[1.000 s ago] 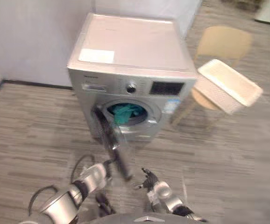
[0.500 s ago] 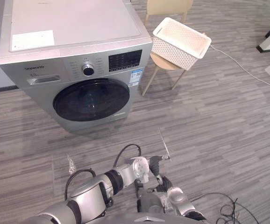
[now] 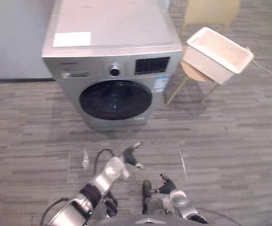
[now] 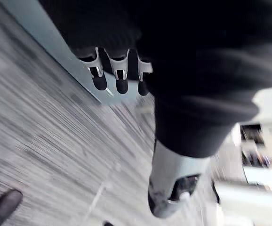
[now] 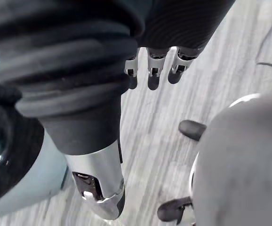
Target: Pick up the laundry basket with both hands and put the clothes into the washing machine.
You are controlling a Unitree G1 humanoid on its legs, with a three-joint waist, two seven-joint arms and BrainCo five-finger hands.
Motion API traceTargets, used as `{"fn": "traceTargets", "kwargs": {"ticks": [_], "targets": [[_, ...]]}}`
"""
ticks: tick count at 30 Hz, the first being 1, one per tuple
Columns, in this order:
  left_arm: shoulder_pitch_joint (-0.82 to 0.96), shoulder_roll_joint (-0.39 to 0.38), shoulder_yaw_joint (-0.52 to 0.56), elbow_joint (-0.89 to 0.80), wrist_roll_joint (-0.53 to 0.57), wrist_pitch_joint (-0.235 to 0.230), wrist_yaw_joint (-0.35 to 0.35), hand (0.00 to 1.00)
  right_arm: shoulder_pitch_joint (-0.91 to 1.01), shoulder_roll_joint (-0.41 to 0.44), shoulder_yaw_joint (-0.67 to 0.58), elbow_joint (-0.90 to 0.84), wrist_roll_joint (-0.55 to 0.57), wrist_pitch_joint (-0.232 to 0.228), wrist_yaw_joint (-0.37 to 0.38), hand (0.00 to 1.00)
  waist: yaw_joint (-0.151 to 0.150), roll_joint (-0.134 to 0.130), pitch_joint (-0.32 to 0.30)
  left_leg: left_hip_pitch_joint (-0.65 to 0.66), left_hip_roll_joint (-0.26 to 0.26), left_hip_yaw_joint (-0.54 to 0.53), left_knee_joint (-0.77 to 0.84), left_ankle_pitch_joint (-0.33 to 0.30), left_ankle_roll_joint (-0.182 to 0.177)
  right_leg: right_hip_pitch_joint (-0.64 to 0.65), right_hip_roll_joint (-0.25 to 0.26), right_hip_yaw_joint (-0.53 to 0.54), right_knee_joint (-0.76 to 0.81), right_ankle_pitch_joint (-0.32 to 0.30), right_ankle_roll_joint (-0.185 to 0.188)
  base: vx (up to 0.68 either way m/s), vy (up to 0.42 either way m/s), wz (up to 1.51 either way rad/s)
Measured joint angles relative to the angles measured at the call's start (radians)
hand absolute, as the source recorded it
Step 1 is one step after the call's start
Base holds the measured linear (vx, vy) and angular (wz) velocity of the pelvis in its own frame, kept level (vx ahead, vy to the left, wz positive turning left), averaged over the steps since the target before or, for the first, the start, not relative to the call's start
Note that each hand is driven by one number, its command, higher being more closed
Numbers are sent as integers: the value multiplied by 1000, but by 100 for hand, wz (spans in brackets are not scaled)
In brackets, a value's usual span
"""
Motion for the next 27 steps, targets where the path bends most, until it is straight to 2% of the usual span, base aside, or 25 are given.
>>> {"fn": "traceTargets", "kwargs": {"ticks": [3,4,5,6,7,8,9,10,12,13,14,15,16,17,18,20,21,22,23,24,25,26,27], "targets": [[84,21,93,-20,-11,-6,43,0,6,-13,10,4,2,-2,-1,0,40,18,13,-59,12,-74,121,-35,-1,53,-7,-89,8,-25,16,2,88,104],[121,31,121,-34,-19,-19,58,0,6,-26,14,6,1,-8,-5,0,55,20,18,-65,-4,-66,110,-53,-22,80,-19,-149,18,-54,21,15,137,155],[146,39,145,-38,-19,-36,69,0,5,-36,13,12,0,-14,-14,0,63,15,24,-40,-20,-28,70,-85,-9,103,-42,-206,30,-82,38,28,173,158],[158,41,154,-38,-20,-41,76,0,7,-42,10,14,-1,-16,-15,0,71,8,25,-28,-28,8,54,-91,-13,108,-59,-229,36,-91,47,57,165,158],[183,41,195,-38,-21,-51,83,0,9,-54,-1,27,-2,-19,-16,0,77,2,22,-9,-37,95,21,-83,-2,118,-86,-279,39,-100,59,74,163,122],[216,40,233,-37,-30,-63,91,0,-7,-66,-19,45,-2,-17,-17,0,92,6,20,-10,-56,121,2,-70,37,121,-100,-307,48,-105,72,120,185,110],[239,39,262,-36,-43,-67,94,0,-11,-66,-35,43,-2,-18,-18,0,99,4,21,-12,-79,103,-2,-64,67,136,-110,-326,44,-104,80,149,195,104],[277,48,304,-29,-50,-68,93,0,-2,-63,-68,44,0,-18,-18,0,97,-4,21,6,-130,61,-15,-74,82,187,-135,-373,34,-98,96,154,159,91],[305,45,312,-24,-59,-68,95,0,13,-60,-99,50,0,-18,-18,0,102,-10,18,31,-166,27,-21,-104,77,223,-165,-399,68,-103,117,137,124,77],[328,41,322,-15,-60,-71,93,0,20,-61,-131,51,2,-17,-17,0,106,-1,15,65,-189,-5,-36,-118,75,200,-225,-395,232,-142,101,148,134,60],[344,40,329,7,-66,-73,89,0,28,-56,-145,48,4,-17,-17,0,100,5,14,101,-202,-33,-57,-119,75,159,-269,-369,398,-161,42,218,200,68],[352,45,333,30,-69,-73,84,0,36,-45,-150,47,4,-17,-17,0,93,3,16,138,-211,-62,-80,-119,76,112,-285,-288,561,-199,-13,195,169,68],[353,49,339,51,-69,-74,78,0,43,-29,-159,40,13,-17,-15,0,87,-3,15,177,-214,-87,-101,-118,75,57,-261,-187,689,-232,-16,309,141,86],[370,65,343,78,-77,-74,72,0,45,-24,-157,16,16,-19,-14,0,76,-2,20,237,-217,-134,-125,-105,84,-14,-174,-47,791,-299,-10,370,26,118],[367,69,343,98,-77,-74,68,0,52,-22,-158,-2,17,-20,-13,0,58,-5,20,265,-217,-183,-130,-101,80,-55,-102,26,784,-345,-19,316,0,120],[361,65,352,109,-77,-76,61,0,54,-22,-159,-3,29,-26,-12,0,50,-11,20,278,-217,-233,-127,-101,79,-99,-38,96,732,-371,-24,203,-57,118],[339,56,381,140,-76,-80,50,0,56,-20,-184,-2,46,-30,-11,0,45,-15,22,283,-217,-309,-122,-104,69,-146,24,206,633,-375,-25,236,-101,136],[332,50,389,152,-76,-81,50,0,59,-18,-196,-2,47,-30,-11,0,45,-16,23,285,-217,-342,-121,-105,63,-161,41,258,590,-372,-23,279,-138,177],[327,39,414,173,-76,-80,50,0,68,-17,-214,-1,54,-30,-11,0,47,-21,23,290,-218,-406,-120,-105,46,-175,64,354,502,-341,-17,239,-147,160],[331,38,427,177,-75,-80,51,0,84,-11,-222,-1,56,-29,-11,0,55,-43,25,307,-224,-461,-119,-108,30,-165,65,410,419,-272,-15,292,-206,159],[335,38,443,177,-74,-80,51,0,97,0,-222,-1,56,-29,-10,0,63,-51,27,309,-231,-488,-111,-115,18,-159,51,418,386,-220,-19,319,-269,156],[335,37,480,171,-75,-80,55,0,124,11,-223,-2,56,-28,-10,0,79,-103,31,319,-247,-529,-86,-134,-11,-140,9,408,358,-144,18,308,-319,146],[326,25,508,170,-75,-77,64,0,131,9,-230,-2,55,-25,-11,0,96,-90,32,300,-216,-563,-41,-157,-43,-114,11,348,364,-166,9,241,-290,145]]}}
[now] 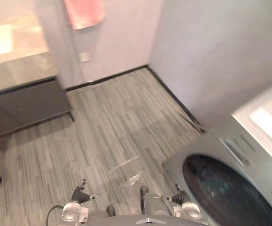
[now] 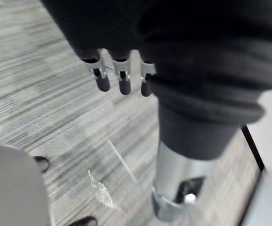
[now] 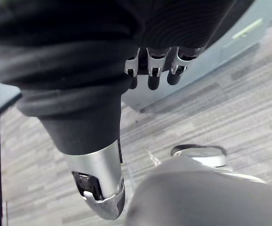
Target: Pick up the laundry basket with both hands and put the clothes into the washing machine.
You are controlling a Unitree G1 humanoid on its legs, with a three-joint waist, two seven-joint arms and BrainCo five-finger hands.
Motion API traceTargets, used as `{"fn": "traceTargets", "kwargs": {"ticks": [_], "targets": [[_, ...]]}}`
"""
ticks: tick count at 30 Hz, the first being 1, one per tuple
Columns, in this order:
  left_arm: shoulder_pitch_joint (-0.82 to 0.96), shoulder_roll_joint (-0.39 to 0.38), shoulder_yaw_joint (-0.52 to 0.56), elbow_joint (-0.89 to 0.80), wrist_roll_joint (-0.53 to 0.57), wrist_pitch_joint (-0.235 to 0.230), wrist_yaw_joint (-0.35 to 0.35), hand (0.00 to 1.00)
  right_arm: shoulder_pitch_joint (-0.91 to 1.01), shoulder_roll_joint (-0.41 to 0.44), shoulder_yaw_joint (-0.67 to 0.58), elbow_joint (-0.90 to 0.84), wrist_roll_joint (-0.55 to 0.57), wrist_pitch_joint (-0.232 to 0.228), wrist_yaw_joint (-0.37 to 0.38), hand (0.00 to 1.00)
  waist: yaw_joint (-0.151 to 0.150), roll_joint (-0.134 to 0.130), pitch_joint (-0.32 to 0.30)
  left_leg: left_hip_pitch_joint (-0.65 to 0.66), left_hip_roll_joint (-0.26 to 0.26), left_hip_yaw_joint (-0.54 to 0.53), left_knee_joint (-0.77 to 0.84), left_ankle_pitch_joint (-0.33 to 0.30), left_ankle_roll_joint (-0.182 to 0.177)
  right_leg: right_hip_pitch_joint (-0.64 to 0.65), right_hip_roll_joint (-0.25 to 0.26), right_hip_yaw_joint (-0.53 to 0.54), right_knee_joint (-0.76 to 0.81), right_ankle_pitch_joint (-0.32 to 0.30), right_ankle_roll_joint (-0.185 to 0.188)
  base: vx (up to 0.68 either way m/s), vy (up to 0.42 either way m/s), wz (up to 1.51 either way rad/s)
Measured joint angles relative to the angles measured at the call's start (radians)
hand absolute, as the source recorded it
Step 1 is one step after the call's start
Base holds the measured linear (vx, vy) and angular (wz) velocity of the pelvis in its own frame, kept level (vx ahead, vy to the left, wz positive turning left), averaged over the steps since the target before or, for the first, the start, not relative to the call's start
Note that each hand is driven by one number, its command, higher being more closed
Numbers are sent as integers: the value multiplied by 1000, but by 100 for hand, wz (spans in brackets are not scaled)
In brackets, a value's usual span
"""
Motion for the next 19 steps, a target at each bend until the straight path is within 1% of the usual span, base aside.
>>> {"fn": "traceTargets", "kwargs": {"ticks": [1,2,3,4,5,6,7,8,11,13,14,15,16,17,19], "targets": [[0,-12,11,-2,0,0,3,0,6,-2,-7,-5,0,-1,0,0,-2,12,-2,-17,19,-3,25,-12,-15,16,5,-37,-12,-4,-8,166,-267,129],[2,-40,32,-1,0,1,7,0,7,-10,-18,-9,0,-3,1,0,-4,33,3,-36,57,0,54,-28,-27,44,17,-99,-29,-11,-21,92,-196,98],[4,-51,42,-3,0,1,9,0,7,-12,-25,-10,0,-1,2,0,-2,40,5,-39,74,4,59,-30,-30,55,22,-122,-32,-17,-30,98,-230,108],[3,-60,60,-3,0,2,9,0,12,-10,-37,-12,0,0,1,0,-5,46,5,-43,111,36,68,-35,-37,83,26,-172,-40,-24,-41,80,-227,111],[1,-67,66,-3,-1,2,9,0,40,-7,-38,-41,1,0,0,0,-12,54,3,-51,169,120,89,-32,-44,112,29,-227,-50,-32,-51,73,-207,112],[0,-69,66,-3,-1,2,9,0,54,-5,-38,-47,1,-1,0,0,-12,56,3,-52,195,160,94,-27,-52,124,29,-246,-53,-35,-54,45,-148,95],[-2,-69,66,-3,-2,3,9,0,65,-4,-44,-58,7,0,0,0,-4,56,2,-47,231,237,94,-14,-72,134,27,-265,-53,-37,-54,5,-59,47],[-3,-68,69,-4,-2,4,9,0,71,-3,-46,-71,22,6,-1,0,11,55,2,-48,233,260,99,-5,-72,134,22,-265,-52,-39,-52,-30,-18,27],[1,-70,75,-4,-2,6,9,0,79,5,-63,-80,38,6,-1,0,13,53,0,-50,221,268,96,-4,-69,136,8,-262,-54,-39,-47,-82,37,1],[5,-68,75,-4,-2,6,8,0,94,18,-76,-79,40,6,-1,0,7,49,-28,-48,208,282,56,14,-67,126,5,-253,-75,-27,-44,-75,29,-14],[17,-67,72,-2,-2,7,8,0,115,23,-76,-77,40,6,-1,0,2,40,-63,-44,195,296,2,43,-65,113,4,-245,-105,-7,-44,-15,7,-17],[19,-66,68,0,-2,7,8,0,121,24,-76,-73,40,7,-1,0,2,40,-73,-38,189,303,-28,59,-64,109,5,-239,-120,2,-43,-3,7,-21],[22,-66,64,3,-2,7,8,0,126,24,-76,-64,45,7,-1,0,1,49,-84,-27,177,312,-82,88,-64,106,8,-233,-152,23,-42,10,11,-19],[18,-68,57,9,-2,7,6,0,120,20,-76,-44,59,6,0,0,-4,44,-101,-12,166,323,-150,126,-64,109,13,-230,-202,55,-41,7,15,-17],[12,-68,36,14,-2,6,0,0,112,12,-76,-22,63,6,0,0,-7,51,-110,1,153,328,-211,165,-59,120,21,-228,-273,102,-39,21,12,-9]]}}
